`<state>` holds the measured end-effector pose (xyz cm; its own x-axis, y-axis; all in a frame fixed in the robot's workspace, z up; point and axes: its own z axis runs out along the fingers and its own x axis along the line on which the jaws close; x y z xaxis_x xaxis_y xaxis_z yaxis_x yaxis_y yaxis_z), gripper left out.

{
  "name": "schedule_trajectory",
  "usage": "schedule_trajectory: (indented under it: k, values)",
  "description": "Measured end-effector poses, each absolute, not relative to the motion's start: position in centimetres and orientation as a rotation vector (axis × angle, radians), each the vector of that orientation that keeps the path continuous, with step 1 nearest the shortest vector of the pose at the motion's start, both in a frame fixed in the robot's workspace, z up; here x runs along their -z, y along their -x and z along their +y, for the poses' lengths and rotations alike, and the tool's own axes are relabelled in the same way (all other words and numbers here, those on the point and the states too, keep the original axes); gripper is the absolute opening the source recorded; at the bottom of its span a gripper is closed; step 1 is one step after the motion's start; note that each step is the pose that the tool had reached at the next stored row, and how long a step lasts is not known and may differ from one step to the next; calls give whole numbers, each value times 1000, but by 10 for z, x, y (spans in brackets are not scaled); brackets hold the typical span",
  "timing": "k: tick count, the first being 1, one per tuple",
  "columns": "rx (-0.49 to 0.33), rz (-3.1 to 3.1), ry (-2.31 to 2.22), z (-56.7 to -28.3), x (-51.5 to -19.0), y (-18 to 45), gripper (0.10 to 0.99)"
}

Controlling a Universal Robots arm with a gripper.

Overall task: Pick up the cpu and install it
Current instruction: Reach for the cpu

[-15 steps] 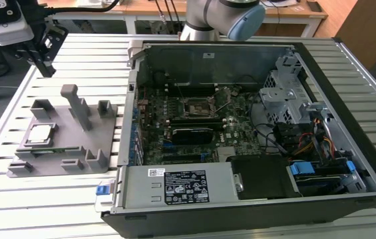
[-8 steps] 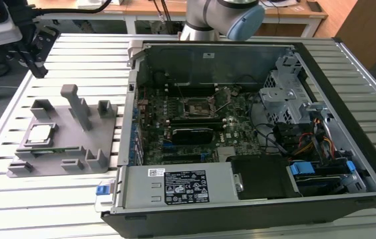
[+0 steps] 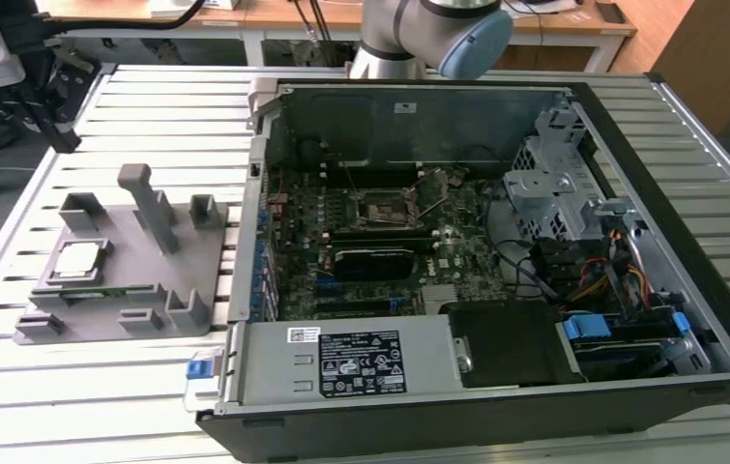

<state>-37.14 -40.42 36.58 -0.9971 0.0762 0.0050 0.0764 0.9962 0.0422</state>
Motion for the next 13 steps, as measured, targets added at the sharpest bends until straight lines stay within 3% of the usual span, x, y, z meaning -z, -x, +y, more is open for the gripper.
schedule_trajectory:
  k: [13]
  values:
    - [86, -3134, 119, -404, -363, 403, 106]
